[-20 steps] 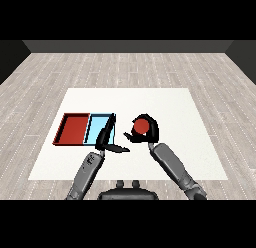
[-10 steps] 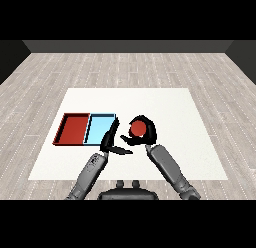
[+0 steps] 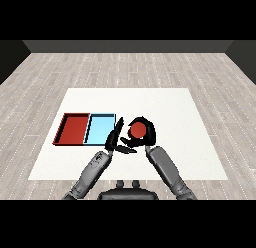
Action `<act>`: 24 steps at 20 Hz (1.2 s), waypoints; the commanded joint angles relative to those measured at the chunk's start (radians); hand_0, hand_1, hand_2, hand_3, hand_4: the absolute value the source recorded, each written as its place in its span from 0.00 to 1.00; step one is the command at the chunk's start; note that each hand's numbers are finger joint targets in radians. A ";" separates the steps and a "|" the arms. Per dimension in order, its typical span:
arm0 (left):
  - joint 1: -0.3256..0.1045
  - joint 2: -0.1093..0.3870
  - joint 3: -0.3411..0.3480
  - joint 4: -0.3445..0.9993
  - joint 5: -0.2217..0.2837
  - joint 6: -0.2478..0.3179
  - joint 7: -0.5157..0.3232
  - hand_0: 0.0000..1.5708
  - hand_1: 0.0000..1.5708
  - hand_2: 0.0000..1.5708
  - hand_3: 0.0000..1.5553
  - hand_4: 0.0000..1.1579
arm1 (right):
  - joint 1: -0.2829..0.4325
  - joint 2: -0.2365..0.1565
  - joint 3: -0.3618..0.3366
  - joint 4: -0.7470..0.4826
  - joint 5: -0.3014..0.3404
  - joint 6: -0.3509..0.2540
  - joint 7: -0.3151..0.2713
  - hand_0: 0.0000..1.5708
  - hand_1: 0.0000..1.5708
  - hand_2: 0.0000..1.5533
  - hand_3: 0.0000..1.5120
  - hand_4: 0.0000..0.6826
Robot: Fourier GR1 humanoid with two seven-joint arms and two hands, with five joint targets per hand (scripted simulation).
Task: Pick the red can and put it in the red box
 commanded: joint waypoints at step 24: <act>-0.121 0.001 -0.099 0.137 0.295 0.239 -0.100 0.92 0.92 0.94 0.92 0.96 | -0.021 0.001 0.131 -0.009 -0.086 -0.087 -0.032 0.99 0.99 0.94 0.92 0.96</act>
